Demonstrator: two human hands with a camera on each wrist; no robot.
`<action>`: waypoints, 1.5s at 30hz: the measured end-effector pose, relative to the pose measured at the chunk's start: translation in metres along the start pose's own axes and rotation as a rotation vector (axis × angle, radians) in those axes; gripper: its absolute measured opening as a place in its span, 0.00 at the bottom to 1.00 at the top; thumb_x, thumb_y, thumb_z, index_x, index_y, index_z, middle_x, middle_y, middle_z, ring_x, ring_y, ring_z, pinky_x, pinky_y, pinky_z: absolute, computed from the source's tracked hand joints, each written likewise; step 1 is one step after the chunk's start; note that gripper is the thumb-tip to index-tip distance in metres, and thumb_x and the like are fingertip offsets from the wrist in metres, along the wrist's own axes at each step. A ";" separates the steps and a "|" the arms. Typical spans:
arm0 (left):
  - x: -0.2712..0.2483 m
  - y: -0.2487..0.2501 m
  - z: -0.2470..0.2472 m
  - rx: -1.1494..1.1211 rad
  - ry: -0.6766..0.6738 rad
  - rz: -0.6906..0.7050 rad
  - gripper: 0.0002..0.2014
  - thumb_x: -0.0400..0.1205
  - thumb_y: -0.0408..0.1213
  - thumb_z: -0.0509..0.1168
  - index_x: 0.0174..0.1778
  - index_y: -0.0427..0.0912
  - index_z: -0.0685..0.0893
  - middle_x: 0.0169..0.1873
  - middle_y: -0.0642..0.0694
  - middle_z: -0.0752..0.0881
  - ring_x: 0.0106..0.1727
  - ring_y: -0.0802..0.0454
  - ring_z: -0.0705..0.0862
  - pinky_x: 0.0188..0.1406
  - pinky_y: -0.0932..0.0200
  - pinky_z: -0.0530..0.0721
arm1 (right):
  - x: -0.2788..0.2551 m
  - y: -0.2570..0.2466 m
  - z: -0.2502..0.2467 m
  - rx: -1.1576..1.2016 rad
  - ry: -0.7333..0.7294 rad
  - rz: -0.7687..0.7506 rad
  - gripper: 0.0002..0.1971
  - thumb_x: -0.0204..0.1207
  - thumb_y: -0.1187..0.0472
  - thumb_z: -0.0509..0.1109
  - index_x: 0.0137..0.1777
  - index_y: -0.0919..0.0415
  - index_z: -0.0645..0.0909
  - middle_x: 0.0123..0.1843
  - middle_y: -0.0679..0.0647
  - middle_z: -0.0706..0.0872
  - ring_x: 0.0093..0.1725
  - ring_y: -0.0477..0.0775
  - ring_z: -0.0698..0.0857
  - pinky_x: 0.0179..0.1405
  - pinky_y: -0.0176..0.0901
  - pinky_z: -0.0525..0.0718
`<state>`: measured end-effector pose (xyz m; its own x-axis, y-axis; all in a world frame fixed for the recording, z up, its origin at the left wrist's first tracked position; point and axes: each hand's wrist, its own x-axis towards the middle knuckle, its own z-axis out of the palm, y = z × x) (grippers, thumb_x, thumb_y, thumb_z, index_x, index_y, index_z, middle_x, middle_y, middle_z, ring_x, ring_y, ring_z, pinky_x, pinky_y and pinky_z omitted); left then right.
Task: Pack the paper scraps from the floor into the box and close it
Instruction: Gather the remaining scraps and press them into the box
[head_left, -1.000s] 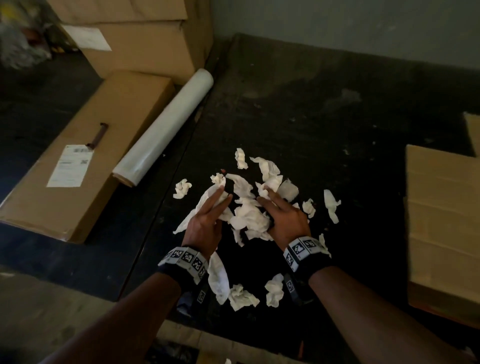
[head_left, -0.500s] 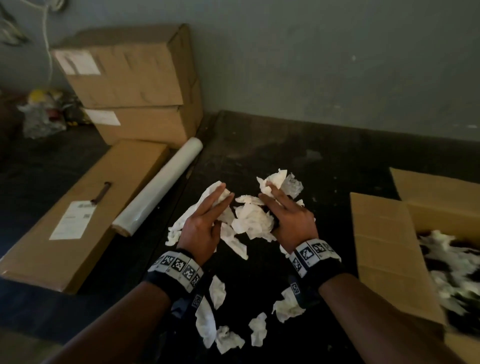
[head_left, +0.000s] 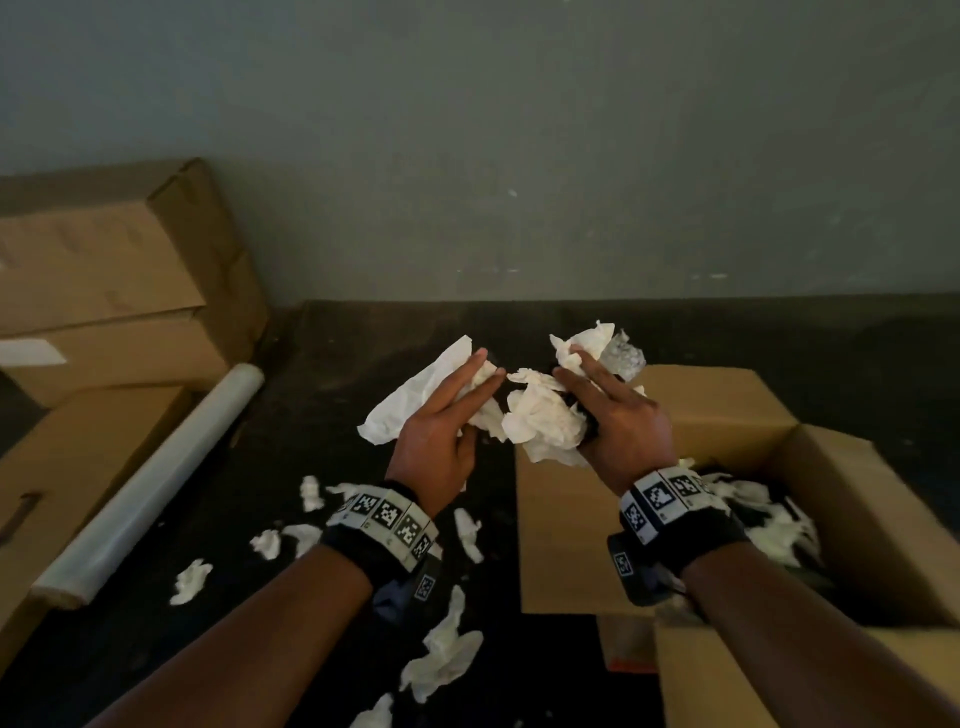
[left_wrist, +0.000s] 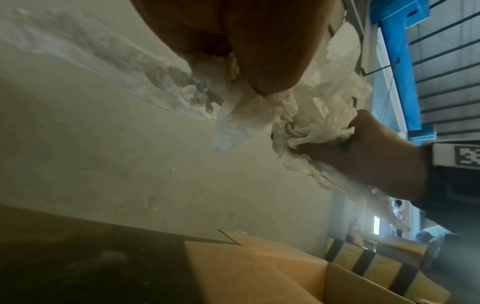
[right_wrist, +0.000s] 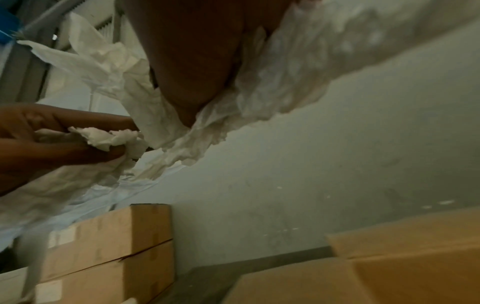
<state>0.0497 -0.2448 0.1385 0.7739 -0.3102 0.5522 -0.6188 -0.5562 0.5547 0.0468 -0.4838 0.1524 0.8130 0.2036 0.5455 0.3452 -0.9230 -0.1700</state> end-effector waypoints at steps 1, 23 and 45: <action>0.009 0.011 0.014 -0.016 -0.014 0.014 0.42 0.77 0.10 0.60 0.83 0.51 0.74 0.88 0.53 0.63 0.85 0.71 0.58 0.71 0.80 0.69 | -0.006 0.019 -0.009 -0.015 -0.004 0.031 0.30 0.66 0.62 0.85 0.70 0.54 0.84 0.80 0.52 0.77 0.54 0.64 0.91 0.37 0.56 0.90; 0.064 0.130 0.300 0.043 -0.559 -0.282 0.28 0.89 0.44 0.64 0.86 0.51 0.67 0.85 0.44 0.67 0.82 0.40 0.71 0.79 0.48 0.70 | -0.116 0.268 -0.040 0.080 -0.692 0.556 0.48 0.69 0.45 0.83 0.86 0.49 0.63 0.88 0.59 0.59 0.85 0.62 0.62 0.82 0.56 0.65; 0.069 0.097 0.337 0.354 -1.098 -0.234 0.72 0.55 0.75 0.80 0.90 0.57 0.47 0.89 0.46 0.57 0.88 0.41 0.59 0.86 0.41 0.63 | -0.095 0.315 0.008 0.021 -1.251 0.325 0.74 0.31 0.12 0.73 0.76 0.16 0.30 0.90 0.39 0.49 0.87 0.59 0.57 0.80 0.68 0.66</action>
<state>0.0889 -0.5802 0.0206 0.6720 -0.5732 -0.4689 -0.5078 -0.8175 0.2717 0.0817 -0.7910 0.0409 0.7405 0.1486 -0.6554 0.0484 -0.9845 -0.1685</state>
